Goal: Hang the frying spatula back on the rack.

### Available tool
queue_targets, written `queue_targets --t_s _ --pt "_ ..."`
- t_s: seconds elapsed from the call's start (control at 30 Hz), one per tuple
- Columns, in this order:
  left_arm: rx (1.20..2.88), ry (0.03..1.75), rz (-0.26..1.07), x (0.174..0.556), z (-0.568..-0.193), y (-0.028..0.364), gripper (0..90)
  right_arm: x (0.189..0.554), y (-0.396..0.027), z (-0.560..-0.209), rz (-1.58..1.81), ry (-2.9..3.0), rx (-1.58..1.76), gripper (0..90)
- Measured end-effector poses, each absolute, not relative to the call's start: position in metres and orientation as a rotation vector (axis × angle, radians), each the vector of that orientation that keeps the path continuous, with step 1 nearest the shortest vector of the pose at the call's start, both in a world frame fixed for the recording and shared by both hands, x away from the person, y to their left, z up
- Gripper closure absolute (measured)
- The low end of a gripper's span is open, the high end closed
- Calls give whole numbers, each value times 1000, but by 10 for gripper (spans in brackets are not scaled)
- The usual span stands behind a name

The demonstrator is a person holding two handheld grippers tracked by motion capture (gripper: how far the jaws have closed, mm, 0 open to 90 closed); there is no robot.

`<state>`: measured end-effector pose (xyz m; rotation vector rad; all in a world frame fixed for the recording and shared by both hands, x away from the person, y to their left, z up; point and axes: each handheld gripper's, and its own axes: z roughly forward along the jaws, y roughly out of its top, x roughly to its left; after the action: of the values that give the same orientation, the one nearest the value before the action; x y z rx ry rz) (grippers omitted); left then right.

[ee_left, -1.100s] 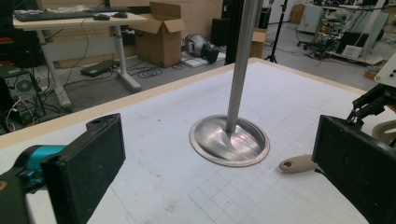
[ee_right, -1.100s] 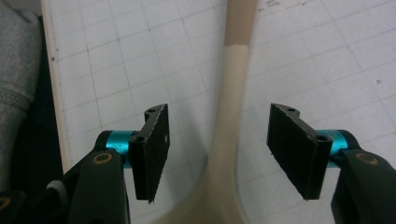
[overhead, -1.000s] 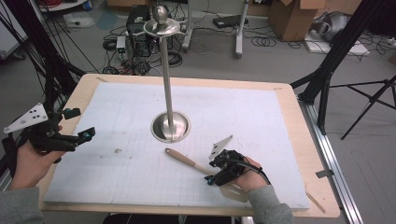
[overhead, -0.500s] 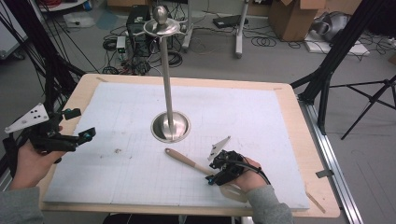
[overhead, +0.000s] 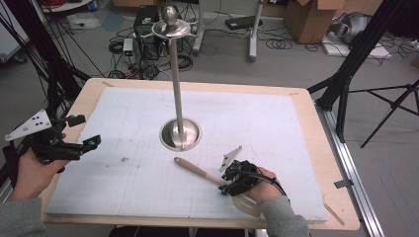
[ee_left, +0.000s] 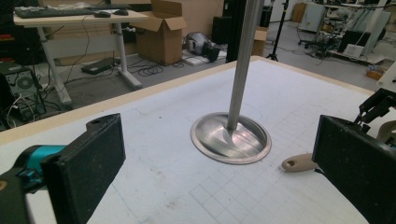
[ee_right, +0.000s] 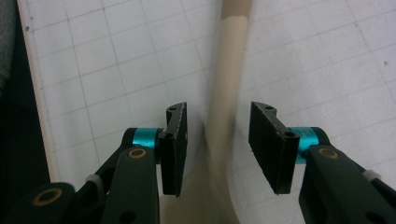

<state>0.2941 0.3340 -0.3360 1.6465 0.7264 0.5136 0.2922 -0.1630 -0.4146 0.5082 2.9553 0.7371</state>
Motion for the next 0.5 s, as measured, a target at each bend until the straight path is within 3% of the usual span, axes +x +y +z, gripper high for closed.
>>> queue_targets --t_s 0.5 --pt "1647 736 512 295 -338 335 31 290 -161 -413 699 2940 493 666"
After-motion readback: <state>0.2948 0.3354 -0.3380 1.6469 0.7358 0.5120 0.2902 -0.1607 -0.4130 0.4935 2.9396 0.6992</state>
